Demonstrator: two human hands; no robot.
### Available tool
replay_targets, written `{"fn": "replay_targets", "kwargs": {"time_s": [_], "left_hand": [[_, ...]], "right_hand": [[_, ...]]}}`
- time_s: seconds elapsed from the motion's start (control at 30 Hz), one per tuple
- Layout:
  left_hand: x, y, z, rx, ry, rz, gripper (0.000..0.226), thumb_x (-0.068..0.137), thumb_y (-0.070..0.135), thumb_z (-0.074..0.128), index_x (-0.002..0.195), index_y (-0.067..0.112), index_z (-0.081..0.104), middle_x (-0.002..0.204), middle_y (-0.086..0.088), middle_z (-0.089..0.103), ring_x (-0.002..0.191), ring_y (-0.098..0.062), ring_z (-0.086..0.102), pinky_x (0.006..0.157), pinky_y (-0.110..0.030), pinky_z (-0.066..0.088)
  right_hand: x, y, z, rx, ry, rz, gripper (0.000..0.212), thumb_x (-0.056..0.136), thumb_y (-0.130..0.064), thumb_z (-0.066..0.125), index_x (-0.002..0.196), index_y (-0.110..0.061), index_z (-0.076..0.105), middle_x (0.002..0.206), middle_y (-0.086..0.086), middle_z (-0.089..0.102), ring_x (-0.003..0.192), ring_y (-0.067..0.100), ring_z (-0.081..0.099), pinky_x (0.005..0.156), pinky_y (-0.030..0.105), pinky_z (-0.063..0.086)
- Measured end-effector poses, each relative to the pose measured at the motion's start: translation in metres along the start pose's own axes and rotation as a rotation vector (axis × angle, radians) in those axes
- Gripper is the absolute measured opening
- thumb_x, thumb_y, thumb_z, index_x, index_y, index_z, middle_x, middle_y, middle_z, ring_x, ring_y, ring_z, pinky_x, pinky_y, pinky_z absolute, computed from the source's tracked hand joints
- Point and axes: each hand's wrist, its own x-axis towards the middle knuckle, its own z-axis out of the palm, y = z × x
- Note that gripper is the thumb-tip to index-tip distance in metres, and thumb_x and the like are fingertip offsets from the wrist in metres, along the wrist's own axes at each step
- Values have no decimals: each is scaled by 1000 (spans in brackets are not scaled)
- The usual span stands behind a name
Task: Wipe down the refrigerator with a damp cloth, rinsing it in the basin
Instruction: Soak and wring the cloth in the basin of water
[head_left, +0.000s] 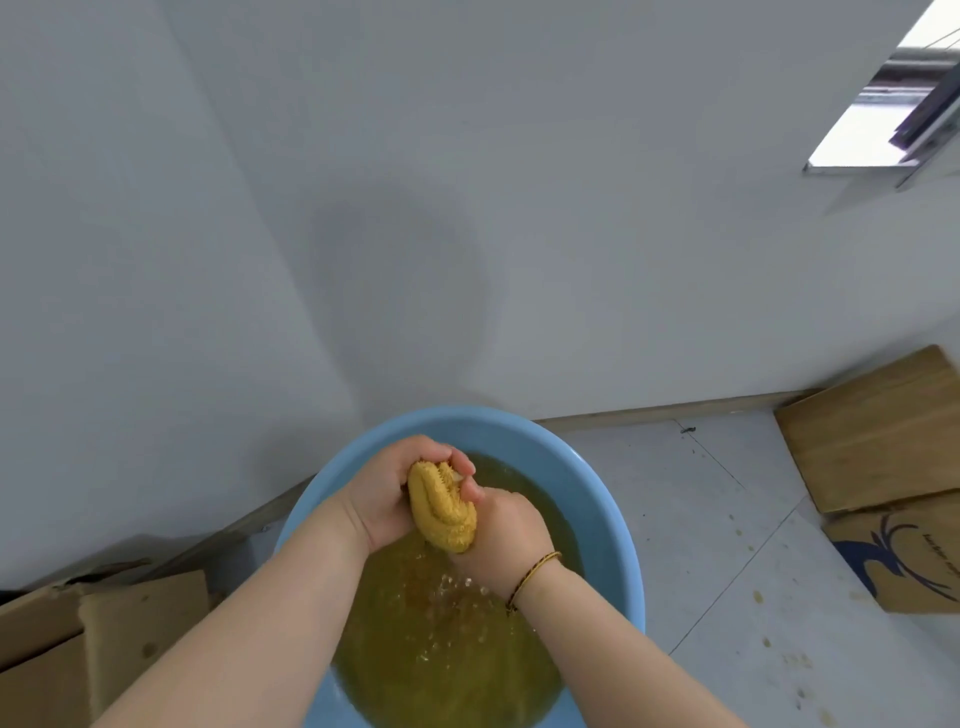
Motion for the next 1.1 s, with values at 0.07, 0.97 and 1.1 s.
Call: {"fn": "replay_targets", "kwargs": {"time_s": [0.07, 0.97, 1.1], "left_hand": [[-3, 0, -7, -91, -39, 16, 28, 38, 18, 77, 65, 11, 74, 72, -11, 71, 75, -20, 69, 66, -27, 55], [-8, -21, 30, 2267, -14, 422, 24, 79, 18, 62, 102, 13, 55, 86, -7, 63, 71, -21, 62, 52, -26, 37], [-18, -23, 35, 2208, 61, 380, 41, 60, 22, 79, 97, 17, 62, 89, -10, 65, 77, -22, 63, 66, -30, 49]], "right_hand": [[-4, 4, 2, -119, 235, -72, 19, 65, -25, 76, 79, -18, 65, 70, -4, 64, 66, 17, 59, 72, 28, 54], [-32, 9, -18, 220, -144, 321, 21, 79, -19, 55, 64, -23, 40, 63, -7, 44, 57, 9, 42, 51, 19, 36], [-37, 2, -17, 286, -204, 412, 14, 78, -23, 58, 74, -20, 45, 72, -5, 52, 64, 13, 48, 54, 21, 39]]}}
